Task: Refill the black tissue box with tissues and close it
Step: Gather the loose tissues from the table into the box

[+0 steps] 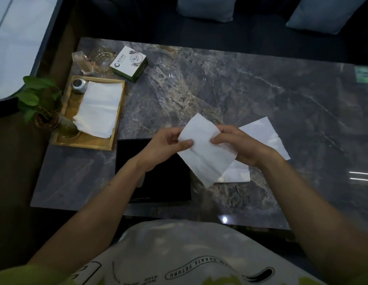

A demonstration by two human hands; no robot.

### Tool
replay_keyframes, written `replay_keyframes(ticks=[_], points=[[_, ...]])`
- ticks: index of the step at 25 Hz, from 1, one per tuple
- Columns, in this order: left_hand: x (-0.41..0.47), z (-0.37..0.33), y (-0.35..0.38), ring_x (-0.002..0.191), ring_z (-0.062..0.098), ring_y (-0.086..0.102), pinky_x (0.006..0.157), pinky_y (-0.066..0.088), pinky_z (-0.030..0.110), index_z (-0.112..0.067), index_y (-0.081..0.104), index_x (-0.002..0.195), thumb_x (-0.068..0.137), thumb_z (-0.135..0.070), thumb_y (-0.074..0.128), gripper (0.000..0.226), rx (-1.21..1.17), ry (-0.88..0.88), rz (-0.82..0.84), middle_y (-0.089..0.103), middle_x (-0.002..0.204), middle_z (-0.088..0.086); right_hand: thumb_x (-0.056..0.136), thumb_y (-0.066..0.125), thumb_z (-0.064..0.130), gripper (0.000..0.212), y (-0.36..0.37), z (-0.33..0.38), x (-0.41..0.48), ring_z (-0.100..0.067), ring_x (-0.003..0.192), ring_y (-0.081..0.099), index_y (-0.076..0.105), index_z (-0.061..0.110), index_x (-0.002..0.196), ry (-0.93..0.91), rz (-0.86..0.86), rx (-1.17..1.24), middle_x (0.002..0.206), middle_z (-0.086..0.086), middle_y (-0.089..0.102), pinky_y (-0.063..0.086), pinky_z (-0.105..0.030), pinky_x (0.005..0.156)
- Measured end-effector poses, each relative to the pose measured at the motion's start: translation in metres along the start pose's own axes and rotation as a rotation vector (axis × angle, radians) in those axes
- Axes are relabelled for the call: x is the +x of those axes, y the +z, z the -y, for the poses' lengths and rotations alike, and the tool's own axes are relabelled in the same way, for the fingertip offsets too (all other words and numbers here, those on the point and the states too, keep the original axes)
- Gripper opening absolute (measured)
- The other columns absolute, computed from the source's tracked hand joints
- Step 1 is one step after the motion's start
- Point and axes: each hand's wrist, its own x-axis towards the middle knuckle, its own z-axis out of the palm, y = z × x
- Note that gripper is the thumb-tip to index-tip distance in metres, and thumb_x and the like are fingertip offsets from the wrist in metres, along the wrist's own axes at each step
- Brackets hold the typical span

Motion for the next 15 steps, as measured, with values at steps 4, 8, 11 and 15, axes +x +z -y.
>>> replay_keyframes(ticks=[4,8,11,15], points=[[-0.013,0.005,0.001,0.088,0.019,0.071,0.077,0.058,0.030,-0.003,0.069,0.110,0.085,-0.018,0.067,0.029,-0.129,-0.078,-0.157,0.075,0.101,0.010,0.086,0.064,0.023,0.028,0.002,-0.007,0.003,-0.022,0.100,0.065,0.068,0.013,0.112,-0.005,-0.075,0.230,0.107,-0.008,0.070,0.052,-0.034,0.082],[-0.021,0.012,0.000,0.090,0.020,0.072,0.075,0.059,0.030,-0.010,0.070,0.109,0.088,-0.016,0.067,0.022,-0.211,-0.090,-0.323,0.076,0.102,0.008,0.082,0.065,0.035,0.031,0.018,-0.027,0.004,-0.020,0.105,0.069,0.074,0.022,0.109,-0.012,0.002,0.509,0.114,-0.004,0.073,0.059,-0.034,0.080],[-0.026,0.019,-0.001,0.094,0.025,0.072,0.079,0.059,0.035,-0.012,0.070,0.112,0.089,-0.016,0.067,0.024,-0.231,-0.069,-0.395,0.075,0.104,0.012,0.082,0.072,0.018,0.033,0.030,-0.044,0.005,-0.022,0.101,0.070,0.069,0.017,0.115,-0.053,-0.049,0.411,0.110,-0.002,0.074,0.059,-0.031,0.073],[-0.034,0.027,-0.004,0.092,0.026,0.073,0.074,0.060,0.034,-0.016,0.071,0.109,0.085,-0.020,0.070,0.025,-0.305,-0.085,-0.426,0.076,0.103,0.011,0.088,0.064,0.000,0.038,0.035,-0.051,0.011,-0.023,0.102,0.071,0.061,0.014,0.124,-0.085,-0.116,0.238,0.110,-0.004,0.074,0.059,-0.033,0.074]])
